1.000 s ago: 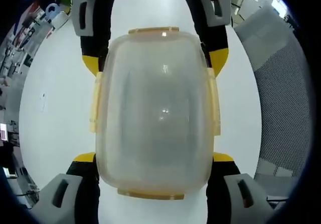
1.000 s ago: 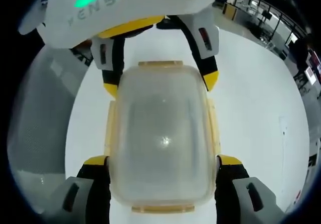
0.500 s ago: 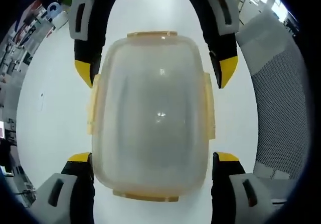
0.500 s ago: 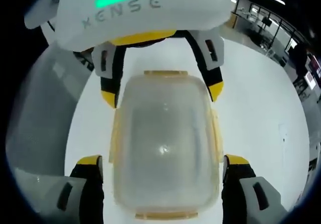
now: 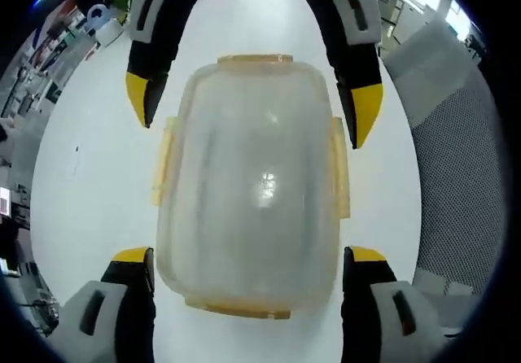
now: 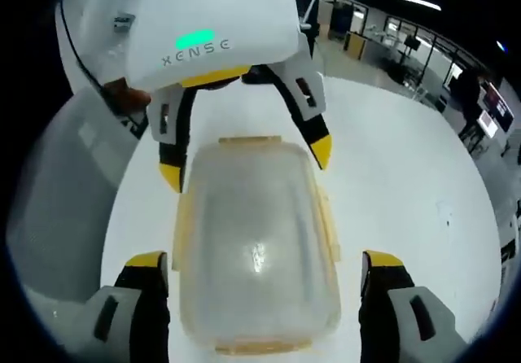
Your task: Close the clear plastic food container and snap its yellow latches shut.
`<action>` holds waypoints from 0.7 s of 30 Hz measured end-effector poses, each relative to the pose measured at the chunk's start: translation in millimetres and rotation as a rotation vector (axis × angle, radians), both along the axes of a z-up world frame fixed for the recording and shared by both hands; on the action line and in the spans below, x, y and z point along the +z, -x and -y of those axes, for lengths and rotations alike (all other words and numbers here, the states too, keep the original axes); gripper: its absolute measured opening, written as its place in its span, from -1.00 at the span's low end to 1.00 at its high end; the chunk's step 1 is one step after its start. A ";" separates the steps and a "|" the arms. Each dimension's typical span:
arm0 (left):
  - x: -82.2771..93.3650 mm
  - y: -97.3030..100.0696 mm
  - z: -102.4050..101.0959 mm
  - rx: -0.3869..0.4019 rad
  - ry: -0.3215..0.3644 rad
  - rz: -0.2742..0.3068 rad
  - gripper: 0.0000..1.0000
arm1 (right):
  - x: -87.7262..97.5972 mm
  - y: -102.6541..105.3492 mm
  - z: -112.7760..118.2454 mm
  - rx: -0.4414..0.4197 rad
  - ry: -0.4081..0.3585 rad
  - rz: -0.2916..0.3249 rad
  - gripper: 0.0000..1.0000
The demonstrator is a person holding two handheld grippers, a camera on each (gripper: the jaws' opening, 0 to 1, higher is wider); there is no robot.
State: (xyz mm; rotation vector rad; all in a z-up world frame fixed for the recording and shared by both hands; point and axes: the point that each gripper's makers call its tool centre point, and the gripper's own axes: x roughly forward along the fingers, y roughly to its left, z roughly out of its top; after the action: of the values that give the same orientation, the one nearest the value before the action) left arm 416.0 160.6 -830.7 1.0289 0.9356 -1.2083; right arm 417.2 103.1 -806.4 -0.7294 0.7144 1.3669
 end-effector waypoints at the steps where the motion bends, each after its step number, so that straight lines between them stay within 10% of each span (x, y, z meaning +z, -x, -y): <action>1: 0.9 0.7 0.1 0.002 0.004 -0.001 0.95 | -0.8 0.9 0.6 0.001 0.001 -0.002 0.99; 21: 7.7 5.7 -4.2 0.067 0.092 0.024 0.94 | 4.4 5.2 11.3 -0.092 -0.053 0.000 0.96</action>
State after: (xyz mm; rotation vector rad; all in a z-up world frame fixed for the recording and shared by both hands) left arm 410.3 164.8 -823.0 0.9303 0.8809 -1.1701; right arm 412.0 91.8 -802.0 -0.6467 0.7012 1.2975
